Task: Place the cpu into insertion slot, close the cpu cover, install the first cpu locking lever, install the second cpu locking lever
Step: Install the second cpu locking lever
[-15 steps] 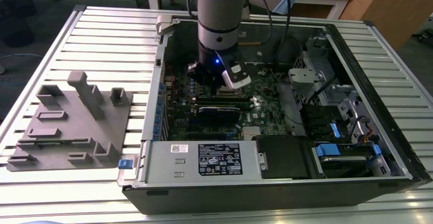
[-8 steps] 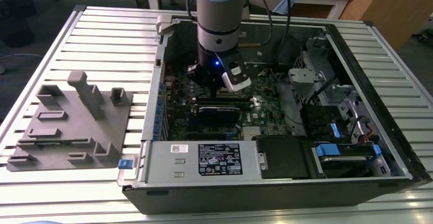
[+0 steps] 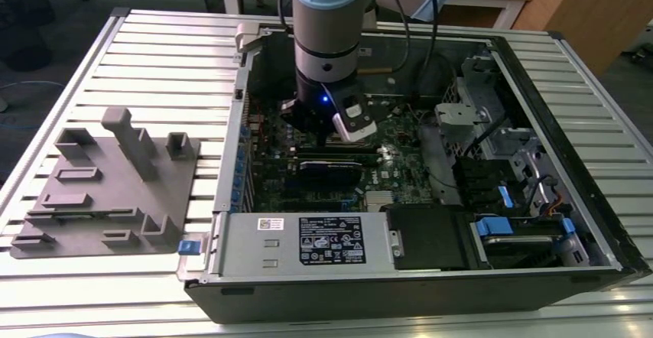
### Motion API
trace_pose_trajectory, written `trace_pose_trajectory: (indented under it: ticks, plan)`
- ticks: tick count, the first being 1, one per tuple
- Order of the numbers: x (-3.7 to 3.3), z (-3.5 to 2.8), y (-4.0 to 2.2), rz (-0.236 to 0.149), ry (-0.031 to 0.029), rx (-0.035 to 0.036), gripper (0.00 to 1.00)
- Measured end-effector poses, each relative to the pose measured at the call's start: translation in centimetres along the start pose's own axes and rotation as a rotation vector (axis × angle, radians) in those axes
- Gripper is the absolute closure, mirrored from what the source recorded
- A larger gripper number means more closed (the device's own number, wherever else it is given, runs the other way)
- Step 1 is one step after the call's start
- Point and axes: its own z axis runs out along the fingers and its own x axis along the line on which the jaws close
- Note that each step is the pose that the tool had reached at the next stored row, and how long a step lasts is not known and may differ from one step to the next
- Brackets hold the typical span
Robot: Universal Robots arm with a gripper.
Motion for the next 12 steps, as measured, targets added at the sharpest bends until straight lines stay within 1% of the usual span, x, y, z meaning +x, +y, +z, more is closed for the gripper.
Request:
trace_pose_trajectory:
  ticks: [1,2,3,4,5,9,12]
  plan:
    - [0.02,0.01,-0.11,0.000,-0.0002,-0.0110,0.89]
    - [0.04,0.01,-0.21,0.001,0.0000,-0.0263,0.89]
    - [0.05,0.02,-0.32,0.002,0.0000,-0.0393,0.89]
    - [0.05,0.03,-0.44,0.002,0.0001,-0.0510,0.89]
    - [0.06,0.04,-0.58,0.002,0.0003,-0.0608,0.89]
    - [0.08,0.17,-1.19,0.004,0.0008,-0.0943,0.89]
    - [0.11,0.26,-1.58,0.005,0.0013,-0.1178,0.89]
